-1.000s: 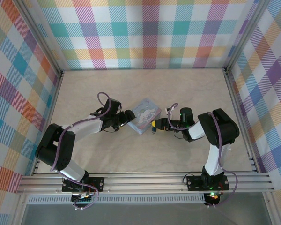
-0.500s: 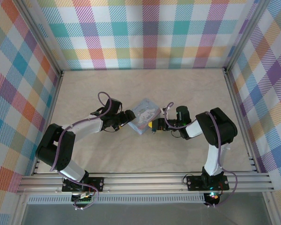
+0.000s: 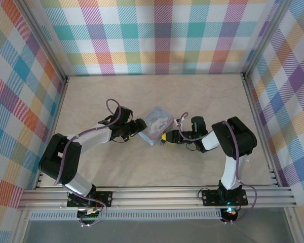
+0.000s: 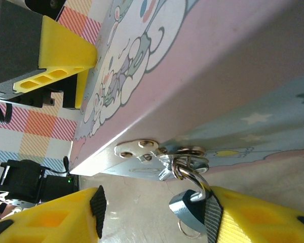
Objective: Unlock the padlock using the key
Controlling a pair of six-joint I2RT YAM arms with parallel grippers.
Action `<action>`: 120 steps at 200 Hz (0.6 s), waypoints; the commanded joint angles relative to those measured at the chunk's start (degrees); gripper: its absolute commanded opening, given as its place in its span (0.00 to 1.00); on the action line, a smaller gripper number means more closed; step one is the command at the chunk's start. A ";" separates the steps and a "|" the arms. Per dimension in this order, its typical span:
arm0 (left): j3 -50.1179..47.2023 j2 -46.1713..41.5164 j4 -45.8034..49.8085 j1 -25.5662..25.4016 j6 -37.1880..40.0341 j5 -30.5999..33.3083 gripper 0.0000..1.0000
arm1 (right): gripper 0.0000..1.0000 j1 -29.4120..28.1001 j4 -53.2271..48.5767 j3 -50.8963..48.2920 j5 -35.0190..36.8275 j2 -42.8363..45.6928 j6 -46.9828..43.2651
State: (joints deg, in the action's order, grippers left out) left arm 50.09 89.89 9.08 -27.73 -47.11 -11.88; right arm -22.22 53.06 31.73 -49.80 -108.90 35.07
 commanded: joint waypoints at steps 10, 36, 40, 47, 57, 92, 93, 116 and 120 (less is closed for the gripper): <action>-0.08 0.74 5.19 -0.66 0.36 1.84 0.80 | 0.49 -0.36 1.34 -0.39 -1.69 1.48 -0.81; -0.03 0.76 5.19 -0.75 0.31 1.81 0.80 | 0.46 -0.37 1.41 -0.01 -1.51 1.56 -0.70; -0.07 0.73 5.16 -0.75 0.35 1.78 0.80 | 0.45 -0.35 1.42 0.05 -1.38 1.59 -0.72; -0.06 0.74 5.14 -0.75 0.33 1.71 0.80 | 0.45 -0.37 1.50 0.14 -1.37 1.54 -0.62; -0.07 0.73 5.22 -0.75 0.33 1.77 0.80 | 0.43 -0.37 1.52 0.26 -1.18 1.54 -0.62; -0.08 0.64 5.20 -0.75 0.35 1.91 0.80 | 0.35 -0.37 0.46 0.51 -0.16 1.49 -0.76; -0.08 0.64 5.22 -0.75 0.35 1.88 0.80 | 0.35 -0.33 0.37 0.52 -0.10 1.50 -0.78; 0.01 0.67 5.20 -0.84 0.35 1.86 0.80 | 0.29 -0.37 -1.33 0.79 1.03 1.63 -0.80; 0.14 0.64 5.30 -0.84 0.34 1.86 0.80 | 0.28 -0.37 -1.58 0.80 1.18 1.62 -0.84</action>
State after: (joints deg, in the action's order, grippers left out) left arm 50.09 89.89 9.10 -27.88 -47.11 -11.75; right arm -22.22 51.68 31.73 -48.25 -108.90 35.11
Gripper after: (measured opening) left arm 0.798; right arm 0.305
